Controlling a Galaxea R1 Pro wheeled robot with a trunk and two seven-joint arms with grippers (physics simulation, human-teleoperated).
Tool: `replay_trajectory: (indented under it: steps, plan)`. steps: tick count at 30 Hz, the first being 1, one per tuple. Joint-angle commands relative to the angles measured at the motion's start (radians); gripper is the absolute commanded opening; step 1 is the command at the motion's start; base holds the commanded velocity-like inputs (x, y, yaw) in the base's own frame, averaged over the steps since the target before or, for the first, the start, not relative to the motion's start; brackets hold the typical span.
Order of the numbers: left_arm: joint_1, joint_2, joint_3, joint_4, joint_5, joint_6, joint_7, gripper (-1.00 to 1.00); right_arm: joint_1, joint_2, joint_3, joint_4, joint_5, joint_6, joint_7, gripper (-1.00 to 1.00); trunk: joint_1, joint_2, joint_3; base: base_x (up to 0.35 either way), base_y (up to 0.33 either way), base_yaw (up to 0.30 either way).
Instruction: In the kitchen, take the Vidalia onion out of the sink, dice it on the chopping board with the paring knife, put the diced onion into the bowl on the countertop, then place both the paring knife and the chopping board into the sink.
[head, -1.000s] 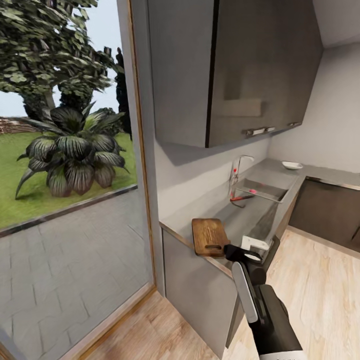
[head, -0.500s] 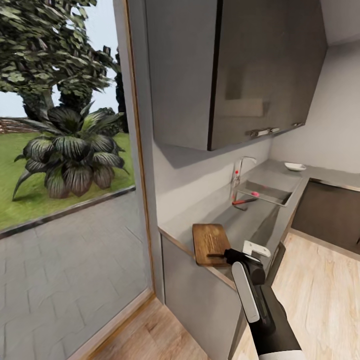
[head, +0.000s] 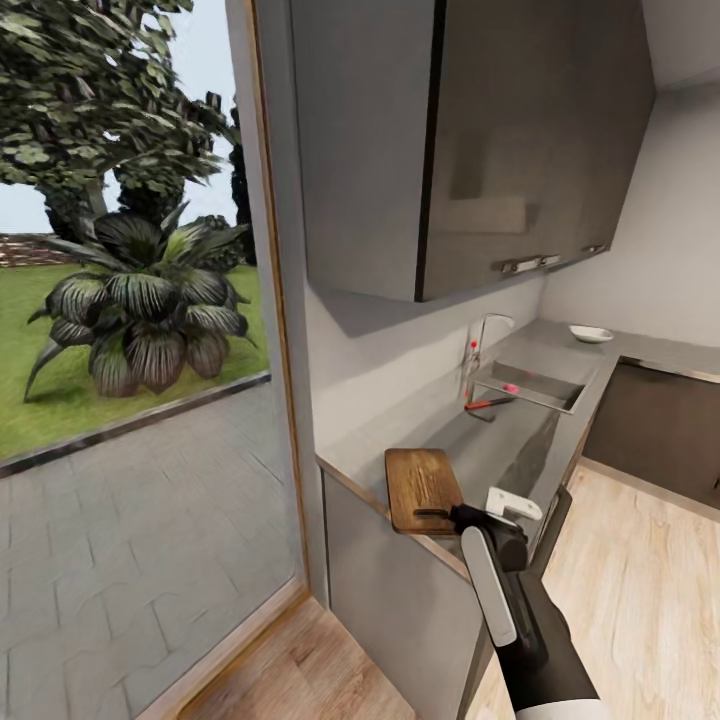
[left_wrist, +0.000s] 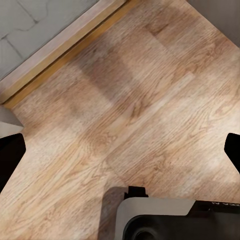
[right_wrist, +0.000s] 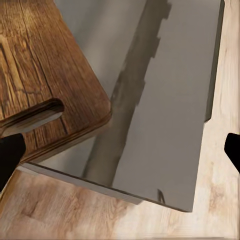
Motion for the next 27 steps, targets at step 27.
replay_trajectory:
  steps: [27]
  plan:
    - [0.0, 0.0, 0.0, 0.0, 0.001, -0.002, 0.0, 1.0, 0.0, 0.0, -0.094, 0.055, -0.01, -0.004, -0.015, 1.0, 0.0, -0.001, 0.0, 0.05, 0.025, 0.0]
